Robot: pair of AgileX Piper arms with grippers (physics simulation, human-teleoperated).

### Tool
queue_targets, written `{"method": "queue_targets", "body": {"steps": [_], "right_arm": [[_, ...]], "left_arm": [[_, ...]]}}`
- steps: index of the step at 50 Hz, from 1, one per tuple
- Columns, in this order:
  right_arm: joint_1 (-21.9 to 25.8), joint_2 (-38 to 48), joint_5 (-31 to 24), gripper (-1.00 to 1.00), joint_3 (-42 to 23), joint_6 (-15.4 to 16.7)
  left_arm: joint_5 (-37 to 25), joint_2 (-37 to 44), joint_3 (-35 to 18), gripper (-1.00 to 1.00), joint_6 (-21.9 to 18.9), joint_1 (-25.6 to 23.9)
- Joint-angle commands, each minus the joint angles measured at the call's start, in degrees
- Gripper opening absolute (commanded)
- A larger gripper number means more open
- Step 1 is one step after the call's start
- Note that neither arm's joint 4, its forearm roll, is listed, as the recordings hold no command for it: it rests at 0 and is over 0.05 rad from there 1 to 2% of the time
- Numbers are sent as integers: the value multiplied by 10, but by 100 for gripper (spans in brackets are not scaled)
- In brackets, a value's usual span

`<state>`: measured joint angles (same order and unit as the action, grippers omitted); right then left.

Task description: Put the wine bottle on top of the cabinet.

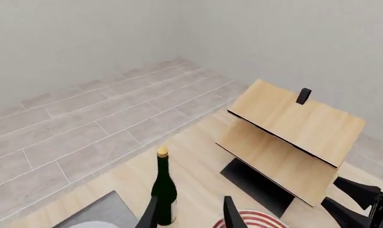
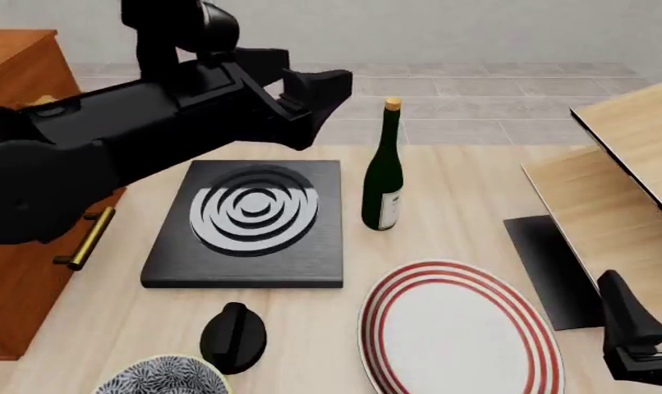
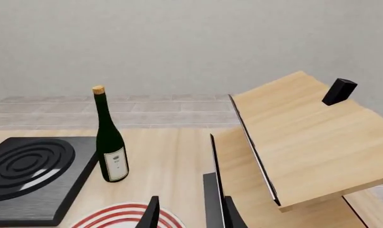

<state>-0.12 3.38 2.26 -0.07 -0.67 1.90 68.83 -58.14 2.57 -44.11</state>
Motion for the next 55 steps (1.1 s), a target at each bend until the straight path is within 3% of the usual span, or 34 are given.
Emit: {"method": "queue_targets", "body": {"steps": [1, 7, 9, 12, 31, 40, 50, 55], "right_arm": [[0, 4, 3, 100, 0, -1], [0, 3, 3, 100, 0, 0], [0, 8, 6, 100, 0, -1], [0, -10, -8, 100, -1, 1], [0, -3, -3, 100, 0, 0], [0, 0, 1, 100, 0, 1], [0, 2, 2, 100, 0, 0], [0, 4, 2, 100, 0, -1]], "left_arm": [[-2, 36, -20, 100, -2, -11], [6, 57, -24, 100, -3, -11], [6, 63, -25, 100, -26, -2], [15, 69, -21, 100, -9, -4], [41, 131, -37, 100, 1, 25], [43, 172, -58, 100, -15, 50], [43, 219, -92, 100, 53, 68], [39, 236, -108, 100, 37, 66]]}}
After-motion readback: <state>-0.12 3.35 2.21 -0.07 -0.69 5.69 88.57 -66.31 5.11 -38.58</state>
